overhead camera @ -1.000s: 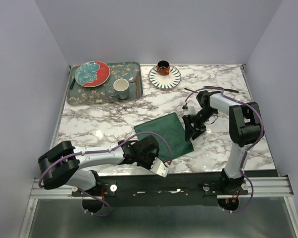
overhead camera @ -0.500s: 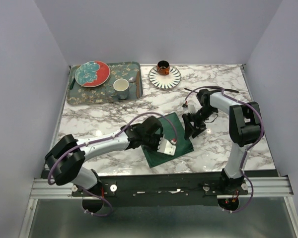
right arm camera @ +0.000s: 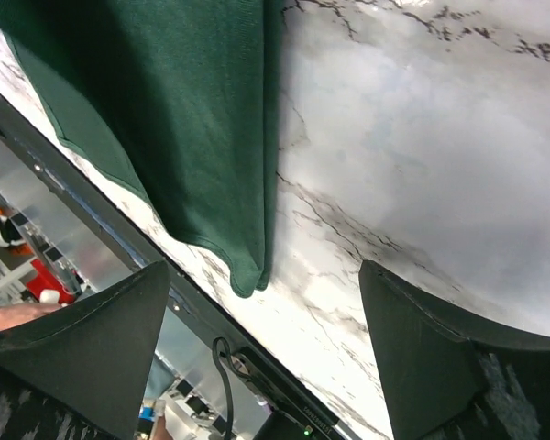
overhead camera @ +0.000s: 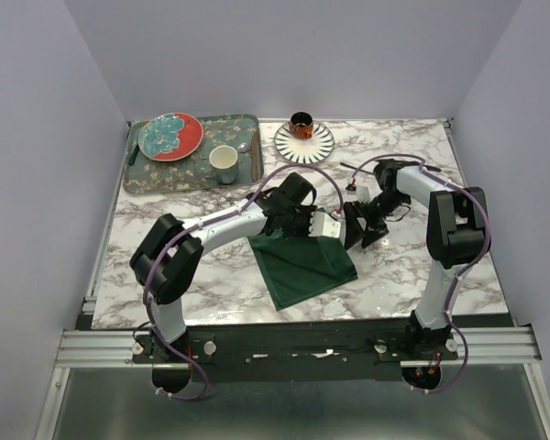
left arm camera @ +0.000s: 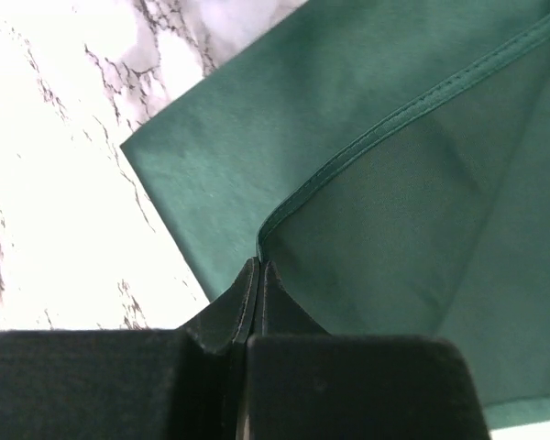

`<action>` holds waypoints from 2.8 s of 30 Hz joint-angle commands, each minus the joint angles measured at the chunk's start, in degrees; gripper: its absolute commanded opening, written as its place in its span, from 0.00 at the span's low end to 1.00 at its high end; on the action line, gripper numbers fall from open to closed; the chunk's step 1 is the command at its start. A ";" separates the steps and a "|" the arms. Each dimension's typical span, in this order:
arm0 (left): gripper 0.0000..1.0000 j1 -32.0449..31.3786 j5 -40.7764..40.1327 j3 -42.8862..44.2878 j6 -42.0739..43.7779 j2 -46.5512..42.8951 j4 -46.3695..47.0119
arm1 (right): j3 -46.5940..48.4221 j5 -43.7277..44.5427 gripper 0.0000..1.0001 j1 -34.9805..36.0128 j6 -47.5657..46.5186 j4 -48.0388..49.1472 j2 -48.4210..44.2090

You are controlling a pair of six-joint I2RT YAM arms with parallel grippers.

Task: Fold the napkin into a case and place the utensils inside
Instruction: Fold the top corner of the square-folded napkin at the center of the board, then smooth out the upper triangle-folded napkin at the center of the board.

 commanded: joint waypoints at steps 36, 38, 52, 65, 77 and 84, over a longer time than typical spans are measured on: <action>0.07 3.63 -4.02 16.54 -2.53 17.76 7.23 | -3.39 -3.46 0.74 -0.87 0.90 0.65 5.61; 0.23 3.63 -3.94 17.51 -3.06 17.50 6.35 | -3.48 -3.28 0.74 -0.87 0.90 0.56 5.18; 0.76 7.85 0.81 21.03 -15.62 9.85 -2.44 | -5.15 -1.00 0.77 -0.96 0.54 0.56 3.24; 0.76 14.09 5.29 16.64 -25.91 2.29 -6.66 | -6.90 0.15 0.79 -3.50 -0.42 -0.58 2.19; 0.76 18.66 5.65 1.61 -31.09 -9.22 -2.97 | -11.12 -3.54 0.63 -3.51 -0.07 0.47 4.91; 0.76 19.89 5.56 -1.64 -33.38 -12.38 -0.86 | -12.26 -3.81 0.55 -3.51 0.02 0.65 4.73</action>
